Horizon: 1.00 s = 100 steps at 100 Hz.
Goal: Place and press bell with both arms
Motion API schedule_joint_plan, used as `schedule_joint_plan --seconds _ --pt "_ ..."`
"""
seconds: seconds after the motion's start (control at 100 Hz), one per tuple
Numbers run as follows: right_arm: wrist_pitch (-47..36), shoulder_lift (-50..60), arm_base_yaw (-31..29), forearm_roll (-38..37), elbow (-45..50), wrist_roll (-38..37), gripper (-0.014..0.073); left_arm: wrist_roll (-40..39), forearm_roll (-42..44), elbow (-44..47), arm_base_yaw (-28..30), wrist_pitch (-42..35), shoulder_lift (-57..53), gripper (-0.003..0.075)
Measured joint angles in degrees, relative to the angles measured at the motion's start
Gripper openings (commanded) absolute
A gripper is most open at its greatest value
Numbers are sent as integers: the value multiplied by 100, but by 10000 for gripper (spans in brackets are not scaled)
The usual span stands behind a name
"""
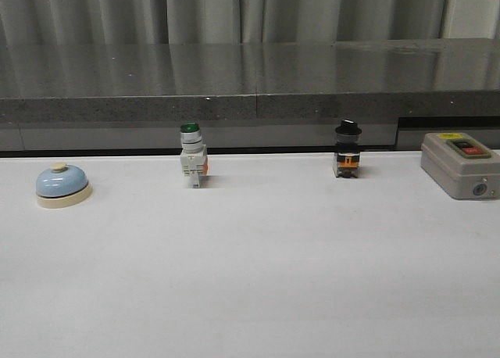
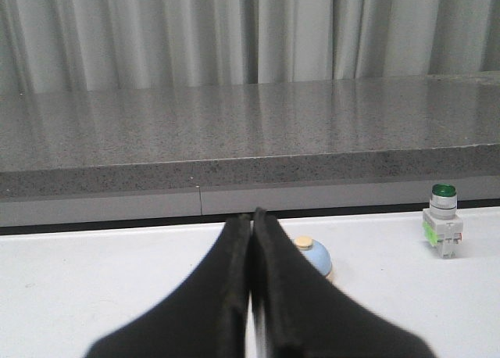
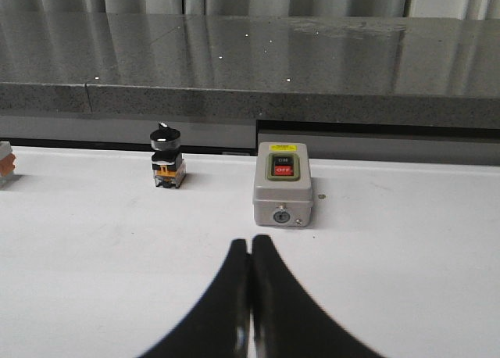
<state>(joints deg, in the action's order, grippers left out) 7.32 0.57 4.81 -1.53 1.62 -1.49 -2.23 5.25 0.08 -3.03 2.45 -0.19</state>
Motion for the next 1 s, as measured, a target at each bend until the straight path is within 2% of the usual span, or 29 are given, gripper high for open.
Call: schedule_joint_plan --seconds 0.54,0.64,0.79,1.0 --pt "0 0 0 0 0 0 -60 0 -97 -11 0 -34 0 -20" --pt "0 0 0 0 0 0 -60 0 -236 -158 0 182 0 -20" --pt "0 0 0 0 0 0 -60 0 -339 -902 0 577 461 -20" --pt "0 0 0 0 0 0 -60 0 -525 -2350 0 1379 1909 -20"
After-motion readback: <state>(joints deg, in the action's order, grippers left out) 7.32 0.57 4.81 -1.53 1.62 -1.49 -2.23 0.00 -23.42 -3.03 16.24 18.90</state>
